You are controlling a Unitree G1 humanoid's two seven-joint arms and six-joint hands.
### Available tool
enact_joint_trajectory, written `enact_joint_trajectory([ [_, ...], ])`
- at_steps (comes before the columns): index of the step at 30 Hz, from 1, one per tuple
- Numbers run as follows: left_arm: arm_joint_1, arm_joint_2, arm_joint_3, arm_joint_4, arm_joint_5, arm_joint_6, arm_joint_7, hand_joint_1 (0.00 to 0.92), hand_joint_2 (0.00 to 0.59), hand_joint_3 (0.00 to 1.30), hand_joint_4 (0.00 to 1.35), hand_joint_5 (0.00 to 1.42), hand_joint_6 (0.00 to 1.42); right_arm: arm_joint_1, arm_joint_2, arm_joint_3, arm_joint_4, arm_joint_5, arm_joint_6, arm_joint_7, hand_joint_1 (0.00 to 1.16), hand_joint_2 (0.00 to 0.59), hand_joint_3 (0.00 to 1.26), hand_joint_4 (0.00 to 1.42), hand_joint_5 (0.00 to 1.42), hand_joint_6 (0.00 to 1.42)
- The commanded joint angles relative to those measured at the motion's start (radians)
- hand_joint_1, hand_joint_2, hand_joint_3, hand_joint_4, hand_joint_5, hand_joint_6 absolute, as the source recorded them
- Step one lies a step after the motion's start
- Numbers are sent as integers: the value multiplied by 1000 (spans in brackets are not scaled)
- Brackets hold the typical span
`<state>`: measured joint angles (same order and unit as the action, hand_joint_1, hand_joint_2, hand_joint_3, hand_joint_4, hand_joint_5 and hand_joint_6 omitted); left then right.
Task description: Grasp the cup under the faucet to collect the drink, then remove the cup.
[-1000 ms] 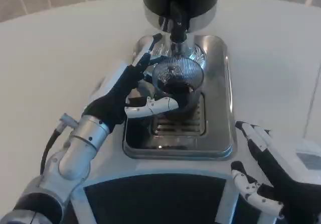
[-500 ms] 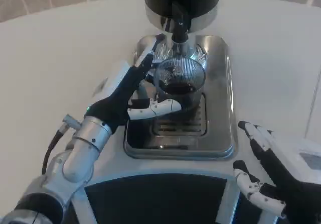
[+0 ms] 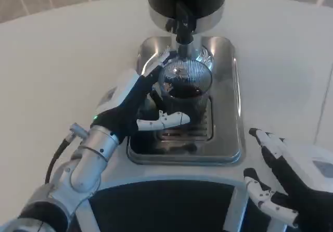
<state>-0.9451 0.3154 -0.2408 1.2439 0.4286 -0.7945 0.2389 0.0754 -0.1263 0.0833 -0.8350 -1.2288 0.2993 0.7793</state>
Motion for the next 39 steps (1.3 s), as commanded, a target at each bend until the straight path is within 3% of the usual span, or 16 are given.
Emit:
enact_joint_trajectory([
  [1,24,-17,22,19,-23,29,-6,541,81,189,458,902,1352,7,8,-2,3,8,9,-8,124,574,0,0,0,0],
  [7,25,-31,47,15,-50,26,-30,531,86,238,486,912,1352,6,11,-2,7,9,21,-3,130,574,0,0,0,0],
  [15,29,-29,54,9,-43,17,-34,517,86,395,610,983,1361,-6,1,-5,13,17,31,-1,140,571,0,0,0,0],
  [27,53,-24,62,-5,-28,-10,47,531,87,746,934,1230,1424,-13,2,12,19,0,32,1,185,554,0,0,0,0],
  [31,60,-26,60,-9,-19,-15,95,544,96,931,1109,1362,1424,-20,3,13,23,-5,34,2,190,555,0,0,0,0],
  [39,64,-15,63,-18,-18,-39,140,556,105,1000,1210,1424,1424,-30,3,15,32,-7,34,-3,198,554,0,0,0,0],
])
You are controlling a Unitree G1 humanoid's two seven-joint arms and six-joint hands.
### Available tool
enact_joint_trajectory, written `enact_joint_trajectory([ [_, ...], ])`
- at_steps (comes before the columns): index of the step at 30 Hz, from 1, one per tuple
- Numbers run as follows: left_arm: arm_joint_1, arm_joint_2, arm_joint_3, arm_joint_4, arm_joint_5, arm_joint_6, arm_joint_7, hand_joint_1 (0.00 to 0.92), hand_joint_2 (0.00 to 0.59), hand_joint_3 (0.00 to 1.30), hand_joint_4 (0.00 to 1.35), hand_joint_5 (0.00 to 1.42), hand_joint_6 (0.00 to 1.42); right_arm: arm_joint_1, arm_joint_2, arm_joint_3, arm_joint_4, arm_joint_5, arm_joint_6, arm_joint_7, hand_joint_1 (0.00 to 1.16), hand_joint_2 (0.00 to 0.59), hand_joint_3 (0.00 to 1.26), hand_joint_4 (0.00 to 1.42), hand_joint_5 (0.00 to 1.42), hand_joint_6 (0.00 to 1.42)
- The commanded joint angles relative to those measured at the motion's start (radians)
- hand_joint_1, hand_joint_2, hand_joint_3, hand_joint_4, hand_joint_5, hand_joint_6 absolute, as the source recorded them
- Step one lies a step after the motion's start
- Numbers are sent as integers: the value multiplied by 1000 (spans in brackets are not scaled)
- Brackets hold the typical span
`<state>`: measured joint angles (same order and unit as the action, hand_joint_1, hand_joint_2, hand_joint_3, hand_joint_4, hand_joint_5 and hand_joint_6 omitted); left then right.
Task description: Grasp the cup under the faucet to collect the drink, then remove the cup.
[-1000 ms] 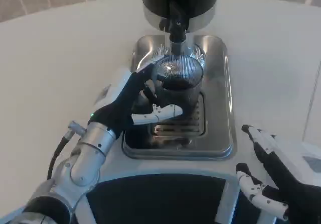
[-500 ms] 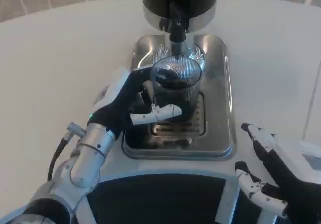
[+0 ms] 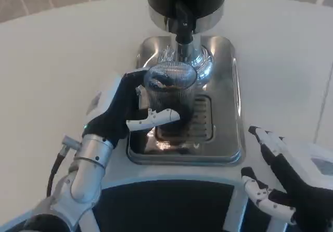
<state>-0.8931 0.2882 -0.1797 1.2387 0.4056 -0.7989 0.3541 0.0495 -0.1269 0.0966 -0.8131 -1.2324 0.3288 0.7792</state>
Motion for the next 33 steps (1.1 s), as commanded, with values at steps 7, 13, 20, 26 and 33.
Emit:
enact_joint_trajectory([
  [7,15,32,4,-14,4,-48,19,554,94,1015,1211,1424,1424,-22,6,6,22,-3,7,-8,204,553,0,0,0,0],
  [13,29,59,14,-21,-6,-79,11,557,92,1017,1220,1424,1424,-33,3,9,34,1,5,-21,206,547,0,0,0,0],
  [20,58,95,36,-39,-25,-131,-2,556,91,1017,1234,1424,1424,-56,0,0,53,4,10,-41,206,543,0,0,0,0],
  [26,83,125,69,-56,-42,-172,-23,553,87,1012,1236,1424,1424,-62,0,-2,72,9,15,-57,206,543,0,0,0,0],
  [33,109,160,102,-63,-48,-198,-46,547,81,1008,1236,1424,1424,-87,-15,0,111,28,8,-84,206,543,0,0,0,0],
])
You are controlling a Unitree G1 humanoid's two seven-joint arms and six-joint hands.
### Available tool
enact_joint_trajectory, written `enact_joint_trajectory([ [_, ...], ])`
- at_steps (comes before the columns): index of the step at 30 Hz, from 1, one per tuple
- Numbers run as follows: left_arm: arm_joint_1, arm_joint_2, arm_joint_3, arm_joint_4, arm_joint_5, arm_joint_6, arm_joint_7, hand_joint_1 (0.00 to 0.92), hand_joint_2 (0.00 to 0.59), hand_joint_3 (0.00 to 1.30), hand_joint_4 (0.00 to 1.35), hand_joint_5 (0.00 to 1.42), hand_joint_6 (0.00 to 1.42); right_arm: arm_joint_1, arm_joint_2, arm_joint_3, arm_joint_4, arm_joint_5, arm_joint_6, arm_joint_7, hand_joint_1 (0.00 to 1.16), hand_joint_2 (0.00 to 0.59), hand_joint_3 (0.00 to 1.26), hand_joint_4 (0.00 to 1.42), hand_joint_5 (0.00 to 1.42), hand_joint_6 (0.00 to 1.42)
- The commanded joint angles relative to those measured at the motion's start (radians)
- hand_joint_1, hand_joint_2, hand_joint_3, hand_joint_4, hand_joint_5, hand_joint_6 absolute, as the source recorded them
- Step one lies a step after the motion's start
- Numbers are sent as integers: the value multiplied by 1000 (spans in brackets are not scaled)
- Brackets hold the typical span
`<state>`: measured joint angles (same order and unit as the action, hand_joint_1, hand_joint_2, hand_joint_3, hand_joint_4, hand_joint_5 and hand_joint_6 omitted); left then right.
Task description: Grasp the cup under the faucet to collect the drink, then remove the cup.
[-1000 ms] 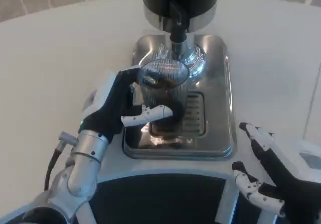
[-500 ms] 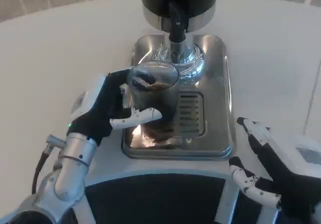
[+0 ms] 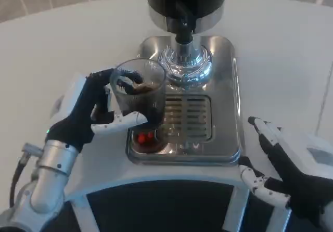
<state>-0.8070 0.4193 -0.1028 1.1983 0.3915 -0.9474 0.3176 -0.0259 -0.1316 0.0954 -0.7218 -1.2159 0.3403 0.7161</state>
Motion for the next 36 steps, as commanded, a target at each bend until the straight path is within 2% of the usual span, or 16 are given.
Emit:
enact_joint_trajectory([
  [1,26,32,28,-25,-35,-53,-13,546,81,1008,1236,1424,1424,-17,-13,2,24,14,-4,-23,206,543,0,0,0,0],
  [20,186,128,129,-153,-132,-176,-113,542,79,1007,1222,1424,1424,-46,-88,53,-42,-3,-54,22,193,548,0,0,0,0],
  [28,317,159,195,-291,-230,-213,-207,542,78,1007,1222,1424,1424,-83,-87,70,-52,-6,-75,49,187,549,0,0,0,0],
  [36,441,171,245,-442,-313,-209,-298,542,78,1007,1222,1424,1424,-87,-85,100,-55,-4,-99,55,179,552,0,0,0,0],
])
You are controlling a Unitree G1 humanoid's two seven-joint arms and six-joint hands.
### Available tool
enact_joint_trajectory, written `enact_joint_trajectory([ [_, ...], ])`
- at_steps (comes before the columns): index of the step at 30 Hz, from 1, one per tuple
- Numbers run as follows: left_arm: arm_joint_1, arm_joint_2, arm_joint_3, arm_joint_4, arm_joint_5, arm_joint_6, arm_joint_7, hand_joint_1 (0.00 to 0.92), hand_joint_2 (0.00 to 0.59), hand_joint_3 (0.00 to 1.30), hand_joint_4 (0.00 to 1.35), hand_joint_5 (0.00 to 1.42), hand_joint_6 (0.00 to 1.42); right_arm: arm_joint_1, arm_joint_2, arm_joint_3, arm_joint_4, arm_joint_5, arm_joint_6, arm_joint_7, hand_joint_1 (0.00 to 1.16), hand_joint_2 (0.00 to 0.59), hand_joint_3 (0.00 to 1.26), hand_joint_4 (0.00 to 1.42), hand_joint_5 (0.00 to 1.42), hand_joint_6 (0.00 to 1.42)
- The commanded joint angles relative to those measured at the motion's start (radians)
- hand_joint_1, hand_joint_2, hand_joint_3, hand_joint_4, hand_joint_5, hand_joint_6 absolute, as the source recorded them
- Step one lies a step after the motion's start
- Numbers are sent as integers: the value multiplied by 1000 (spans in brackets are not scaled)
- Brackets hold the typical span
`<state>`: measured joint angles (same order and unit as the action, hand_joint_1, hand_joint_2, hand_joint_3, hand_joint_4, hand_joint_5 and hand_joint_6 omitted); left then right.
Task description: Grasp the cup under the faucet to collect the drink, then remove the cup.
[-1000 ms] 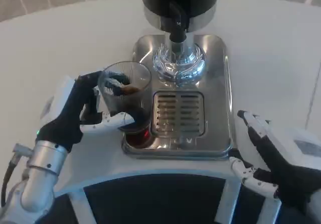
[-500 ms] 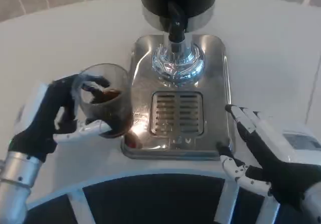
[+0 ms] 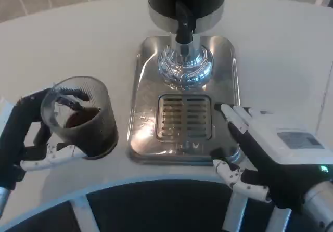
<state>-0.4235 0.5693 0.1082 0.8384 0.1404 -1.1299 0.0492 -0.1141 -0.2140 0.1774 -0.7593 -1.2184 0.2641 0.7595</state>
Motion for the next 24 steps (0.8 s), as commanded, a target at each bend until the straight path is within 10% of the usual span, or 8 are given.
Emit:
enact_joint_trajectory([
  [1,73,21,39,-100,-69,-25,-39,542,78,1007,1222,1424,1424,3,0,24,-21,-4,-26,13,178,552,0,0,0,0],
  [24,237,-8,86,-339,-124,22,-166,542,78,1007,1222,1424,1424,101,52,109,-126,-75,-111,56,176,562,0,0,0,0],
])
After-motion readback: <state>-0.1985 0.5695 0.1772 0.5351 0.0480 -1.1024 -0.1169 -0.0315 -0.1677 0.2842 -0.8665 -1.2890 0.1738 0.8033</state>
